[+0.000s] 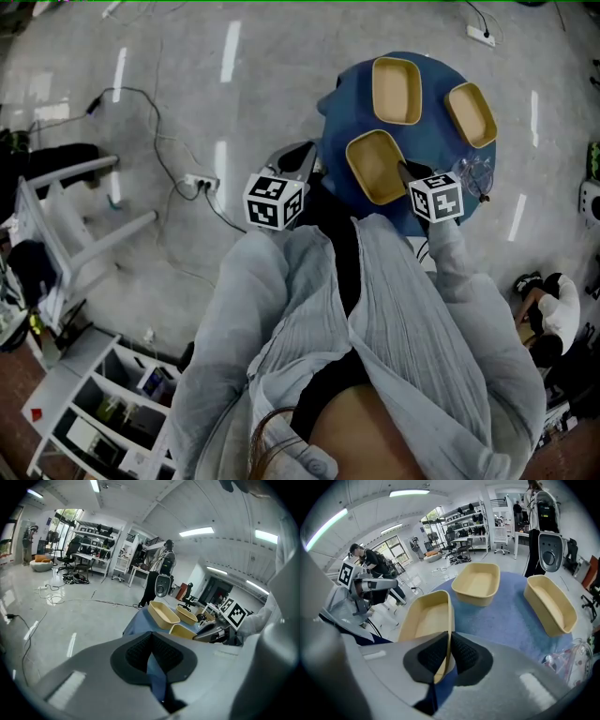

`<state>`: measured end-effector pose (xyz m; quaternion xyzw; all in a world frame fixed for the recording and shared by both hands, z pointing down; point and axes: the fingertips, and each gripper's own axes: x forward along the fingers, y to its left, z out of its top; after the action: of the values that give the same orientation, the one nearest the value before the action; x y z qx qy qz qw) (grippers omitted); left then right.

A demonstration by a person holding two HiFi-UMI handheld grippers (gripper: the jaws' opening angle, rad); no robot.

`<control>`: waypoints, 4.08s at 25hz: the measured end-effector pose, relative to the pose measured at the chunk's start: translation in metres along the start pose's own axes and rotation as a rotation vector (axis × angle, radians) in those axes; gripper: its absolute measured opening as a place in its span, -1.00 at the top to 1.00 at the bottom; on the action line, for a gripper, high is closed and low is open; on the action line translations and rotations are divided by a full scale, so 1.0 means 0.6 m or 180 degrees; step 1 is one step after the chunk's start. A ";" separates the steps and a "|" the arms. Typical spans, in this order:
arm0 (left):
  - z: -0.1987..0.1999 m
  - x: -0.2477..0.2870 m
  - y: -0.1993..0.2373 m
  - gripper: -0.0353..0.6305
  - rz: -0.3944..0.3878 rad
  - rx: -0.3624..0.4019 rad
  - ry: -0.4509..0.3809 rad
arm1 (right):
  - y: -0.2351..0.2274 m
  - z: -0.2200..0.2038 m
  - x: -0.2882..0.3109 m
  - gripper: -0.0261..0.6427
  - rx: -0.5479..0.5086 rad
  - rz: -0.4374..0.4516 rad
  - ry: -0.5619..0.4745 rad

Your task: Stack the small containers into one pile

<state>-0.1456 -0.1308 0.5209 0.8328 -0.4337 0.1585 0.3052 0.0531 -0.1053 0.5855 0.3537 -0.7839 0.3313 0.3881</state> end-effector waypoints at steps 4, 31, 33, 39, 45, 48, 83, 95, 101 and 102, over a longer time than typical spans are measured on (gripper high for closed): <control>0.007 0.010 -0.002 0.86 -0.0063 0.0064 0.0027 | 0.011 0.010 -0.010 0.85 -0.0015 0.0037 -0.0092; 0.139 0.100 -0.004 0.86 -0.0370 0.0383 -0.0156 | -0.157 0.227 -0.078 0.86 0.1195 -0.0445 -0.1189; 0.139 0.106 0.001 0.86 -0.0378 0.0388 -0.0127 | -0.168 0.237 -0.064 0.86 0.1243 -0.0470 -0.1208; 0.142 0.121 0.011 0.86 -0.0414 0.0331 -0.0085 | -0.193 0.247 -0.025 0.86 0.1298 -0.0539 -0.1129; 0.140 0.129 0.029 0.86 -0.0451 0.0254 -0.0093 | -0.204 0.229 0.001 0.86 0.1290 -0.0652 -0.0983; 0.134 0.128 0.036 0.86 -0.0460 0.0211 -0.0069 | -0.201 0.220 0.006 0.86 0.1307 -0.0665 -0.0923; 0.083 0.126 0.039 0.86 -0.0477 0.0090 0.0142 | -0.179 0.193 0.036 0.42 0.0350 -0.1177 -0.0464; 0.063 0.117 0.045 0.86 -0.0457 0.0035 0.0211 | -0.182 0.196 0.069 -0.19 -0.0007 -0.1385 -0.0092; 0.062 0.118 0.045 0.86 -0.0474 0.0040 0.0222 | -0.186 0.196 0.072 -0.24 -0.0102 -0.1443 0.0035; 0.062 0.119 0.045 0.86 -0.0475 0.0047 0.0223 | -0.187 0.197 0.073 -0.25 -0.0124 -0.1447 0.0046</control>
<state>-0.1268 -0.2112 0.5400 0.8591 -0.3583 0.1676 0.3249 0.0802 -0.2714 0.5930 0.5113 -0.6875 0.2227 0.4652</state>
